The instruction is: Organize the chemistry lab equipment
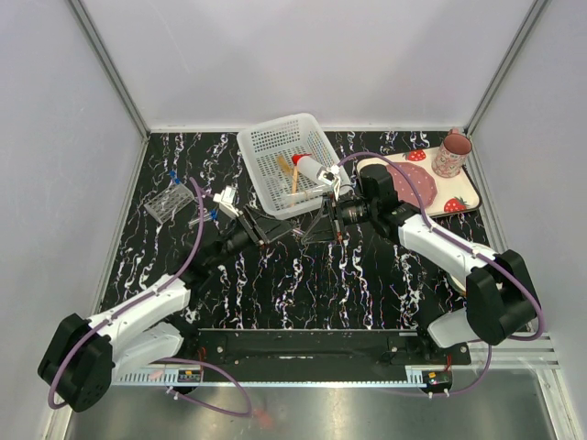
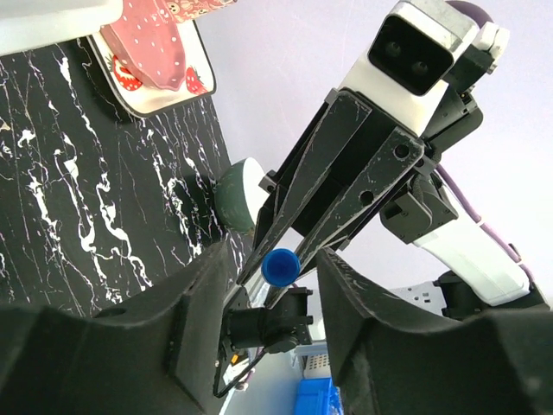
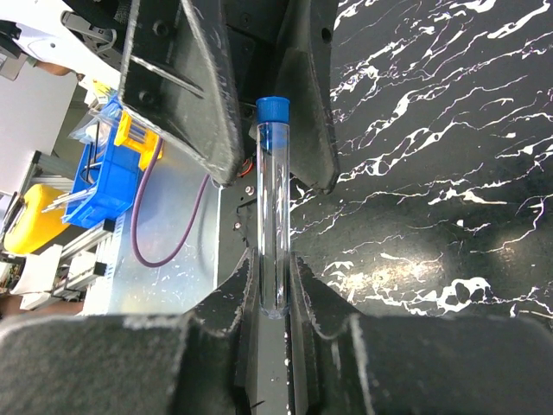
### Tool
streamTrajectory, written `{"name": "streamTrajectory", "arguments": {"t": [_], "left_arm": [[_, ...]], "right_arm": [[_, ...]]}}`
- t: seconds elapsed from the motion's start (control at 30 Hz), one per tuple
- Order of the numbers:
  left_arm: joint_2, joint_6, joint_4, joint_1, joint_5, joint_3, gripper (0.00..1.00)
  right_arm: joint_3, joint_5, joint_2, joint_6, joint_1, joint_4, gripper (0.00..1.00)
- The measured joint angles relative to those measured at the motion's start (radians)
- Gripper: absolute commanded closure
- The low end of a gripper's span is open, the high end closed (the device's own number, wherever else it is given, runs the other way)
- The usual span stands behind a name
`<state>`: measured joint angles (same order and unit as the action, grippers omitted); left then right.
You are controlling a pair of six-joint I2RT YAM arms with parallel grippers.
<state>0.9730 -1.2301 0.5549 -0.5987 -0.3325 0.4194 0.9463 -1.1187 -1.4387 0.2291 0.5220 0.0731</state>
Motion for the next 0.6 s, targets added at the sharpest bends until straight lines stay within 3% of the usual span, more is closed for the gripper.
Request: {"name": "streamTrajectory", "arguments": {"t": [0.3,0.47,0.6], "left_arm": [[0.003,0.012,-0.01,-0.004,0.0,0.027,0.58],[0.003,0.031,-0.039,-0.005,0.001,0.04,0.67],[0.003,0.053,-0.082,-0.006,0.001,0.055,0.69]], "right_arm": [[-0.008,0.0,0.0,0.001,-0.001,0.013,0.93],[-0.015,-0.001,0.0,0.001,-0.001,0.013,0.93],[-0.017,-0.001,0.0,0.0,-0.001,0.014,0.93]]}}
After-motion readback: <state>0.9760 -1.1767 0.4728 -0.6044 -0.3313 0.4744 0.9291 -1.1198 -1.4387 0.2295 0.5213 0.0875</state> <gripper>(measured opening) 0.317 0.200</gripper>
